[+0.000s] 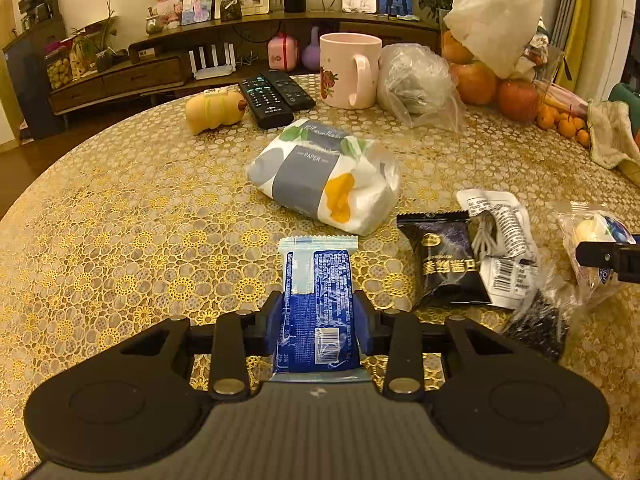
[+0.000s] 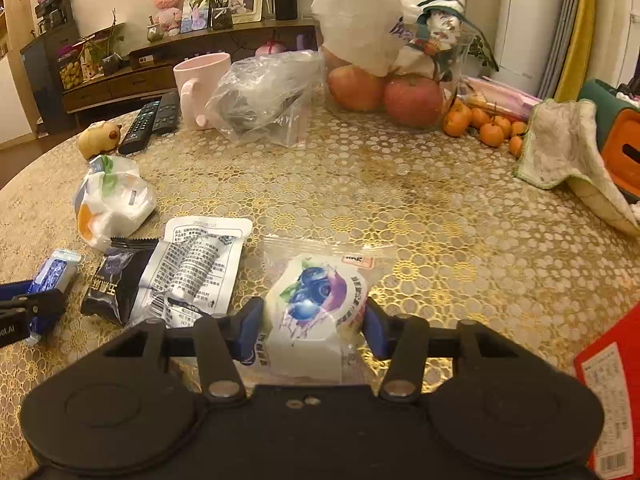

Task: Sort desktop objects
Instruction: 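Grasp the white packaged item with the right tool while the left tool holds the blue bar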

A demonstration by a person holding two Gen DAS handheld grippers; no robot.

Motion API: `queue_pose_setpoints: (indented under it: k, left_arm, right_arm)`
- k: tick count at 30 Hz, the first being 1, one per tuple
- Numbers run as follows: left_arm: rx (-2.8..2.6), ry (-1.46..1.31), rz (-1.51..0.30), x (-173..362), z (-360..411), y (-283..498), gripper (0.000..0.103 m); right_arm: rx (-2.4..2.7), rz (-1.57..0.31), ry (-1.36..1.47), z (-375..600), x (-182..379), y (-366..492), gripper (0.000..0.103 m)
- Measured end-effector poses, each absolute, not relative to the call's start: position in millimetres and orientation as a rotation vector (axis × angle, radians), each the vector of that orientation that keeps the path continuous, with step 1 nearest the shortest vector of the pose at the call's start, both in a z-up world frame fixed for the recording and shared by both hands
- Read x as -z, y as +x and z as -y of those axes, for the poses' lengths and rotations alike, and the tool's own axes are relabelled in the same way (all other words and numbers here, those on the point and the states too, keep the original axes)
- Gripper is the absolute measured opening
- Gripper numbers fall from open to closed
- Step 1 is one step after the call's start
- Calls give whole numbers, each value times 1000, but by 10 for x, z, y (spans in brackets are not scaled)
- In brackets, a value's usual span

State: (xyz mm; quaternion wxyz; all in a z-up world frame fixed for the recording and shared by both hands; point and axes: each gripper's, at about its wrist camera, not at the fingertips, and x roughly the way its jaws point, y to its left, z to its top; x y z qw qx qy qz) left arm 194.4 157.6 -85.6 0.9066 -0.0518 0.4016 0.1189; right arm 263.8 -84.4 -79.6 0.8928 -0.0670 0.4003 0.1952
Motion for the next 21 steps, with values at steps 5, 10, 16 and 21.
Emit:
queue_pose_setpoints:
  k: [5,10,16,21]
  left_arm:
    - [-223,-109,-816,705,-1459,1869,35]
    - [-190,-108,-800,508,-1252,1771,35]
    - [-131,-95,-776,257,-920,1610,35]
    - [-78,-87,-760,70,-608,1500,35]
  right_arm:
    - [-402,-816,-123,981,664,2526,50]
    - [-405,-801,-109,1151,497,2356,50]
    - [-405,-766,-111,1391,240,2116,50]
    - [-400,-750,-120,1612,58,1904,50]
